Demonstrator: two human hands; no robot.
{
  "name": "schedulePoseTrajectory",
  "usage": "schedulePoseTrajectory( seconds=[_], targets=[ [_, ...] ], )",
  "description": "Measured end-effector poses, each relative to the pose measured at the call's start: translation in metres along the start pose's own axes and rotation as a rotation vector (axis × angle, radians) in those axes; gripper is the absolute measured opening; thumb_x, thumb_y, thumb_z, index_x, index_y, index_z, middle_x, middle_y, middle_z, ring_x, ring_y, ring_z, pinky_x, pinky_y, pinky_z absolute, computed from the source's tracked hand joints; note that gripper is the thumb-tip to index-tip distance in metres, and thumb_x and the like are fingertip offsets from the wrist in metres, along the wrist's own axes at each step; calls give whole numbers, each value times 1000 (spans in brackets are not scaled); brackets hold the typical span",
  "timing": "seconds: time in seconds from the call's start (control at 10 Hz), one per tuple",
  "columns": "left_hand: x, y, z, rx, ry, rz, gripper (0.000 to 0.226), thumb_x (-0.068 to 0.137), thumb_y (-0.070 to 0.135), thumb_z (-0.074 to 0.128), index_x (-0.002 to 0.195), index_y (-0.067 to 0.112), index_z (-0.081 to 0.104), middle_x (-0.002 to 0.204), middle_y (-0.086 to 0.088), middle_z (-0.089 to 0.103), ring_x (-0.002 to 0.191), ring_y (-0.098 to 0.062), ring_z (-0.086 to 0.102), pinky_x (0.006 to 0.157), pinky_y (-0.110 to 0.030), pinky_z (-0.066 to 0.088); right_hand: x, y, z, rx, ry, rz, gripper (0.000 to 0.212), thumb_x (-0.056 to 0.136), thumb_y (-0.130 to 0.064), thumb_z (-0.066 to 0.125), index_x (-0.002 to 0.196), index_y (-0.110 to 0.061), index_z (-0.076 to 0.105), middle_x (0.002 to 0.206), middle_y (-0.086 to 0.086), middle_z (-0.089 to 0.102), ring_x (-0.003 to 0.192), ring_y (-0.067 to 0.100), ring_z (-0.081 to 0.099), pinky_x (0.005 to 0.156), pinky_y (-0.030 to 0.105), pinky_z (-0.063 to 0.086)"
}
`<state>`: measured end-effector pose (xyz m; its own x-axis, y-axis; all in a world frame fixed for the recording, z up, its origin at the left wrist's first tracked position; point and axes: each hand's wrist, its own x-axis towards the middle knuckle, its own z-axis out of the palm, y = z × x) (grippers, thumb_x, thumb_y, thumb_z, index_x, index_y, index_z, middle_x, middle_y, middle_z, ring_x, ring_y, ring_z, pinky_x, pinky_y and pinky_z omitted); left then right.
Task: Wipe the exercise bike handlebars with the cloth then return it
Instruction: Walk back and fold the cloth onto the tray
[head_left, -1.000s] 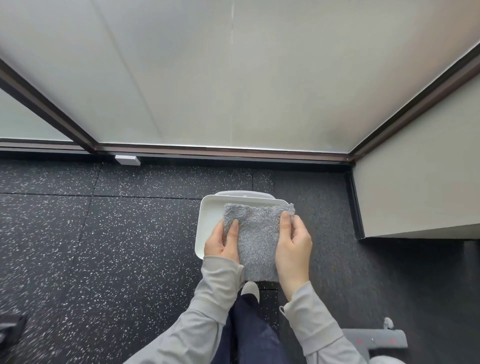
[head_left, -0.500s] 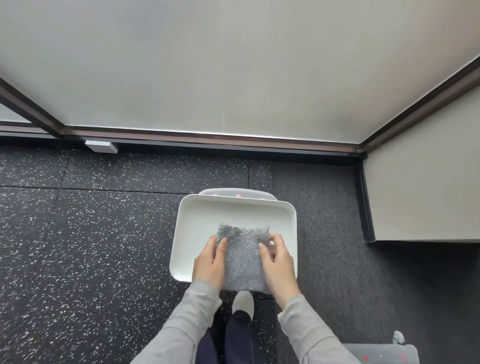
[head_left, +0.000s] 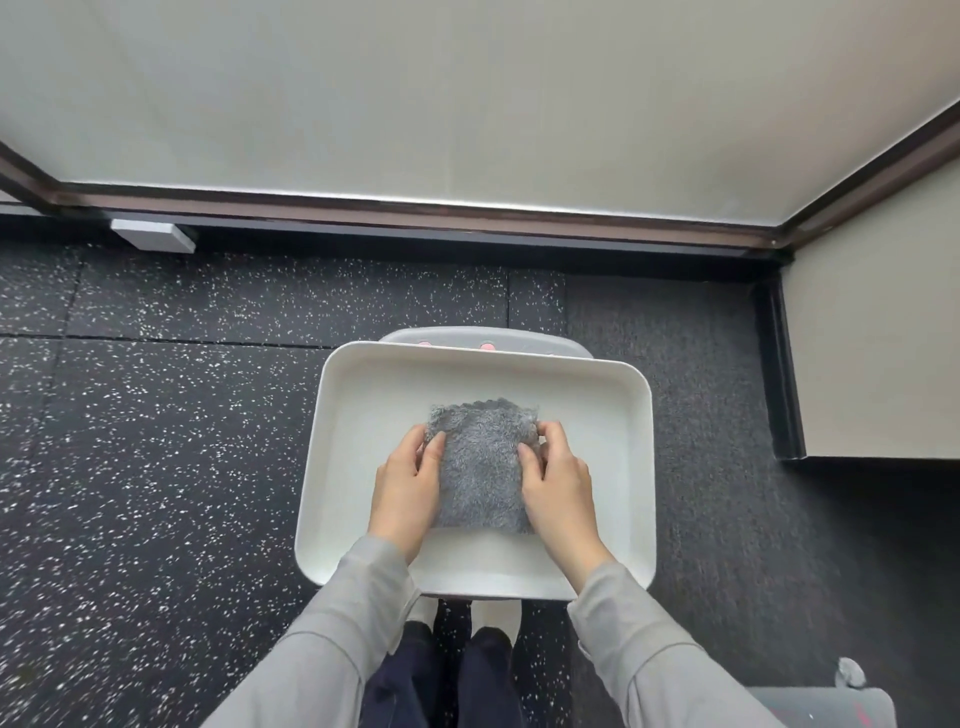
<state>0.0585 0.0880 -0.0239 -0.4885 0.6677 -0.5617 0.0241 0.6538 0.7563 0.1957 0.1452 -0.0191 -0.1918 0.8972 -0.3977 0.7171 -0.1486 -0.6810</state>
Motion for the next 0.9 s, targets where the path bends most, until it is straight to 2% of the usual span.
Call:
schedulePoseTrajectory(
  seconds=[0.1, 0.2, 0.3, 0.4, 0.5, 0.6, 0.7, 0.8, 0.9],
  targets=[
    [-1, -3, 0, 50, 50, -1, 3, 93, 31, 50, 92, 31, 53, 77, -17, 66, 71, -28, 60, 69, -46, 50, 0, 1, 5, -54, 17, 31, 15, 96, -24, 49, 109, -18, 45, 80, 4, 64, 71, 25, 56, 59, 31, 32],
    [-7, -1, -6, 267, 166, 70, 25, 92, 32, 52, 116, 24, 48, 79, 0, 63, 74, -26, 59, 66, -35, 45, -5, -5, 0, -150, 102, 11, 26, 94, -26, 52, 116, -19, 41, 91, 5, 61, 79, 23, 57, 65, 30, 38],
    [-17, -1, -14, 647, 281, 351, 46, 87, 28, 60, 128, 13, 45, 108, -5, 58, 91, -24, 60, 73, -37, 49, -17, -5, -7, -383, 234, -290, 36, 88, -17, 61, 121, -12, 50, 107, 6, 58, 97, 21, 52, 80, 31, 43],
    [-19, -6, -15, 1036, 112, 594, 65, 87, 47, 49, 141, 14, 35, 145, -6, 43, 129, -27, 46, 101, -42, 42, -22, 5, -8, -699, 65, -619, 48, 88, -24, 59, 134, -13, 50, 139, 7, 53, 130, 25, 46, 102, 41, 39],
    [-14, -21, -20, 1244, -70, 603, 77, 84, 64, 18, 147, 19, 20, 155, 0, 18, 143, -24, 20, 117, -43, 18, -18, 18, -9, -926, -255, -519, 68, 95, -49, 31, 152, -20, 8, 161, 1, 6, 147, 21, 2, 117, 50, 9],
    [-9, -28, -25, 1312, -145, 541, 80, 81, 70, 7, 146, 26, -4, 156, 4, -5, 145, -24, 1, 118, -44, 6, -11, 27, -10, -962, -334, -450, 73, 94, -58, 13, 142, -22, -28, 155, -6, -26, 141, 16, -29, 114, 45, -18],
    [-8, -28, -24, 1301, -182, 539, 82, 79, 71, 1, 138, 25, -31, 149, 5, -33, 142, -21, -22, 115, -42, -10, -15, 19, -9, -910, -332, -412, 73, 96, -55, 19, 145, -22, -23, 157, -5, -22, 142, 16, -26, 115, 42, -15],
    [-17, -16, -25, 1258, -155, 522, 82, 82, 70, 10, 139, 24, -28, 152, 3, -26, 143, -18, -18, 118, -39, -5, -23, 2, -13, -779, -276, -351, 69, 98, -49, 26, 150, -19, -8, 160, 1, -11, 146, 15, -16, 117, 40, -9],
    [-32, 5, -35, 1241, -137, 449, 82, 86, 68, 20, 147, 24, -12, 158, 3, -13, 146, -17, -8, 119, -41, 3, -32, -20, -26, -712, -232, -296, 66, 99, -45, 29, 151, -18, -1, 162, 3, -2, 148, 16, -6, 119, 40, -2]
  ],
)
